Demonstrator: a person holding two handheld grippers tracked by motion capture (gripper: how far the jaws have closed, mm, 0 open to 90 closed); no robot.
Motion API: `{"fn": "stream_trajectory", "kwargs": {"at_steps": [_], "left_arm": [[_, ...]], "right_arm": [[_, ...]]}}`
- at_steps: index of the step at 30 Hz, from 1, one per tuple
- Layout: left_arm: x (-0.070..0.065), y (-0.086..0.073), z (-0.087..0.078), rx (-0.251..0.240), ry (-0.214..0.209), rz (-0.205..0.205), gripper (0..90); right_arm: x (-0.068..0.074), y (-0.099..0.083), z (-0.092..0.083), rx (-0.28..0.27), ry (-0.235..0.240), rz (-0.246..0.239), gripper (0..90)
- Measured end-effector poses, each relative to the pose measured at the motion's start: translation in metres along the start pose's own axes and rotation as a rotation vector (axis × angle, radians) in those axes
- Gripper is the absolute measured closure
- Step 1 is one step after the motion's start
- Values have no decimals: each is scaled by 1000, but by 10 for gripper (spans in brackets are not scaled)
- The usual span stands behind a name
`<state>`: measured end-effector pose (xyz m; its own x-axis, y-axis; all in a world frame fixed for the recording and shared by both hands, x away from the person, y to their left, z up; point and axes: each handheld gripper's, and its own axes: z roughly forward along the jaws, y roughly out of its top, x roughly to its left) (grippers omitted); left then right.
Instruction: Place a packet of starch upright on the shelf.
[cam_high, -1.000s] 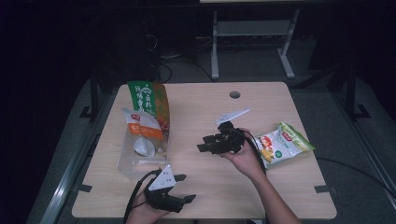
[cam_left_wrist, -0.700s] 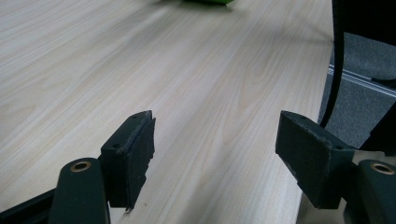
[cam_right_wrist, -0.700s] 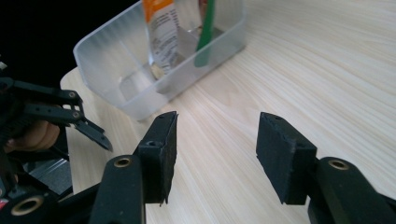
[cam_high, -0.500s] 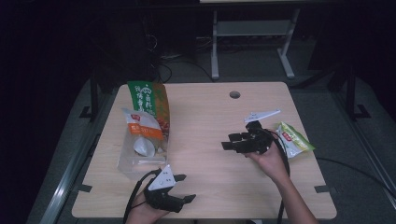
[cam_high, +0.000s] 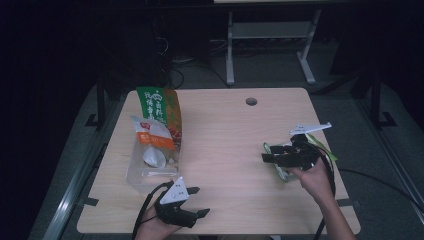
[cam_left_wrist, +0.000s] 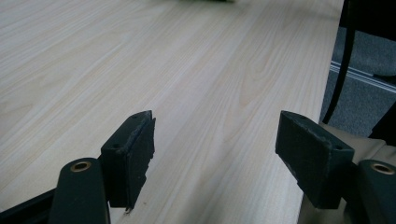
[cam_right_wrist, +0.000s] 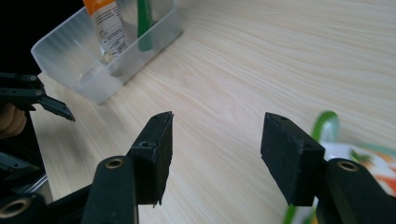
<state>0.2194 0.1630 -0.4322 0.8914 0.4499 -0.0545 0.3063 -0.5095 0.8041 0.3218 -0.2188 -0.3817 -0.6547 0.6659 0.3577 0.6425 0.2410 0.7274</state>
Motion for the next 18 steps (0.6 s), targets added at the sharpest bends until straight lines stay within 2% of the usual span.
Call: {"fn": "stream_trajectory", "kwargs": {"at_steps": [8,18], "left_arm": [[0,0,1,6,-1,4,279],[0,1,5,11,-8,4,279]], "right_arm": [[-18,-19,-25,-12,-50,49,425],[-37,-41,-48,-8,-106,97,425]]}}
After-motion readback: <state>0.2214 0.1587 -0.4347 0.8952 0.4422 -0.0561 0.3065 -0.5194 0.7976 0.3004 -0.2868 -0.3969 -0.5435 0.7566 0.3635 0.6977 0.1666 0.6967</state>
